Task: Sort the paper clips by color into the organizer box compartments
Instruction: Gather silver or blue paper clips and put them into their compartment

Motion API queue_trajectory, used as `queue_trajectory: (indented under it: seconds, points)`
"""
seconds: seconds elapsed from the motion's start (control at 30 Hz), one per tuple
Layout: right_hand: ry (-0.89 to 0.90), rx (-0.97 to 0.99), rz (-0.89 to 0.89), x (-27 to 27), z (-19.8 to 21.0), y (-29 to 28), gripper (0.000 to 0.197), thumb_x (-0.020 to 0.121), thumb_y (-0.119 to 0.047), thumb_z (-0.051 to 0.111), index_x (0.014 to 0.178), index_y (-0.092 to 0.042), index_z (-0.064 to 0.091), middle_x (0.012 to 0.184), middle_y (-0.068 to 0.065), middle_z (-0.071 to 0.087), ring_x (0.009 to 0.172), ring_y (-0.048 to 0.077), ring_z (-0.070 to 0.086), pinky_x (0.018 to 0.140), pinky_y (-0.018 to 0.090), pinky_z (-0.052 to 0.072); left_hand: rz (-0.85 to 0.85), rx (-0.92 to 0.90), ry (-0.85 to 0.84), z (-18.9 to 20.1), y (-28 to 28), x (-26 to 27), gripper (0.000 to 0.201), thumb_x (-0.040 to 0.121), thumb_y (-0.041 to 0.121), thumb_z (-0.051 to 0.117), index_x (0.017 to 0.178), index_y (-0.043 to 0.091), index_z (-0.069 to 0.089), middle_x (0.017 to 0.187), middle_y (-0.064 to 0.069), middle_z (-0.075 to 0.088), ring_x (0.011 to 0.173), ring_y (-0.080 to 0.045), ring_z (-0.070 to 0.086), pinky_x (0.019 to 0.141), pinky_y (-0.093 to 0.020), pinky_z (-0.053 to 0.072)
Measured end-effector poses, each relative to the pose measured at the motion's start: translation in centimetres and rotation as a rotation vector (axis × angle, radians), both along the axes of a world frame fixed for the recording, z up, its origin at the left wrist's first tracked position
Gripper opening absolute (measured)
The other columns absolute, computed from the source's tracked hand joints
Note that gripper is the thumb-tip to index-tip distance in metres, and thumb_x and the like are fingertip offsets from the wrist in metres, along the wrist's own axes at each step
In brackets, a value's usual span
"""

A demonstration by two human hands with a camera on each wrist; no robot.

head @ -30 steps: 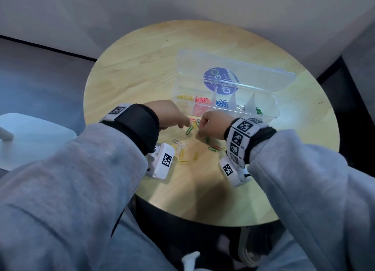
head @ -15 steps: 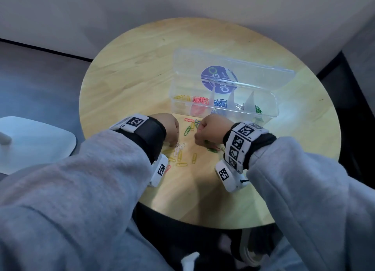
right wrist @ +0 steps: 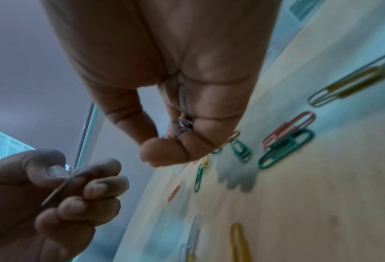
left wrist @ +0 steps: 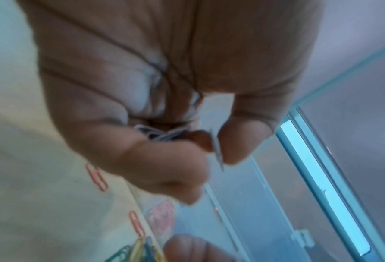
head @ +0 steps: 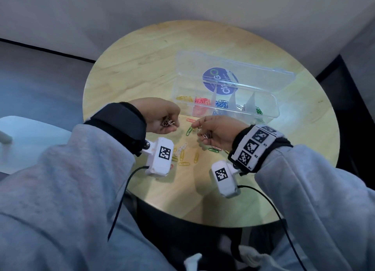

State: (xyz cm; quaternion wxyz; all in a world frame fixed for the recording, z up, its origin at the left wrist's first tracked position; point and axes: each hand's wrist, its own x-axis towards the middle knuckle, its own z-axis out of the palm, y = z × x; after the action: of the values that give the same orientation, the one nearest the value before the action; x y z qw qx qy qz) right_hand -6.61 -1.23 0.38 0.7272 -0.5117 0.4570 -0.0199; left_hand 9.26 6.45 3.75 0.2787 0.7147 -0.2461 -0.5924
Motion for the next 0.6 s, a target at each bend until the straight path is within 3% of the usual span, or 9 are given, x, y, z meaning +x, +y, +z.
queue_trajectory:
  seconds: [0.17,0.27,0.37,0.43,0.5,0.6]
  points:
    - [0.068,-0.011,0.072,0.7,0.8,0.6,0.029,0.089,0.007,0.03,0.074,-0.005,0.052,0.066,0.008,0.047,0.048,0.013,0.047,0.039,0.015,0.042,0.118,-0.072,0.149,0.2,0.5,0.8,0.027,0.085,-0.002,0.034,0.062,0.009,0.041,0.068,-0.005,0.05,0.046,-0.009,0.047,0.038,-0.011,0.04]
    - [0.206,-0.297,0.293,1.1,1.1,0.8,0.022,0.089,0.003,0.044,0.077,-0.012,0.055,0.063,0.002,0.047,0.049,0.011,0.041,0.04,0.017,0.037,0.115,-0.07,0.124,0.3,0.6,0.6,0.024,0.084,-0.002,0.036,0.064,0.011,0.038,0.067,-0.004,0.048,0.042,-0.007,0.043,0.036,-0.011,0.033]
    - [0.342,-0.618,0.565,1.5,1.5,1.1,0.012,0.085,-0.009,0.06,0.087,-0.02,0.06,0.063,-0.008,0.042,0.051,0.007,0.038,0.05,0.016,0.033,-0.036,-0.034,-0.091,0.3,0.2,-0.1,0.025,0.086,0.001,0.042,0.065,0.013,0.038,0.065,-0.002,0.039,0.048,-0.01,0.03,0.038,-0.013,0.022]
    - [0.395,-0.754,0.678,1.8,1.5,1.4,0.016,0.082,-0.014,0.065,0.091,-0.027,0.06,0.066,-0.013,0.04,0.058,0.004,0.04,0.055,0.017,0.031,-0.221,0.012,-0.272,0.1,0.0,-0.6,0.022,0.087,0.008,0.053,0.07,0.014,0.04,0.064,-0.002,0.034,0.051,-0.014,0.025,0.046,-0.019,0.019]
    - [0.456,-0.828,0.755,2.1,1.1,1.8,0.019,0.08,-0.019,0.066,0.092,-0.031,0.061,0.072,-0.014,0.042,0.071,0.009,0.046,0.066,0.021,0.036,-0.414,0.074,-0.481,-0.3,0.0,-1.0,0.02,0.081,0.023,0.066,0.08,0.013,0.049,0.064,-0.003,0.038,0.051,-0.017,0.028,0.049,-0.022,0.021]
    - [0.518,-0.893,0.831,2.3,0.2,2.1,0.02,0.08,-0.021,0.067,0.1,-0.024,0.065,0.089,-0.008,0.05,0.086,0.014,0.049,0.077,0.026,0.042,-0.633,0.167,-0.728,-1.0,0.3,-1.8,0.03,0.074,0.037,0.072,0.089,0.012,0.067,0.073,-0.002,0.053,0.064,-0.019,0.046,0.059,-0.025,0.034]
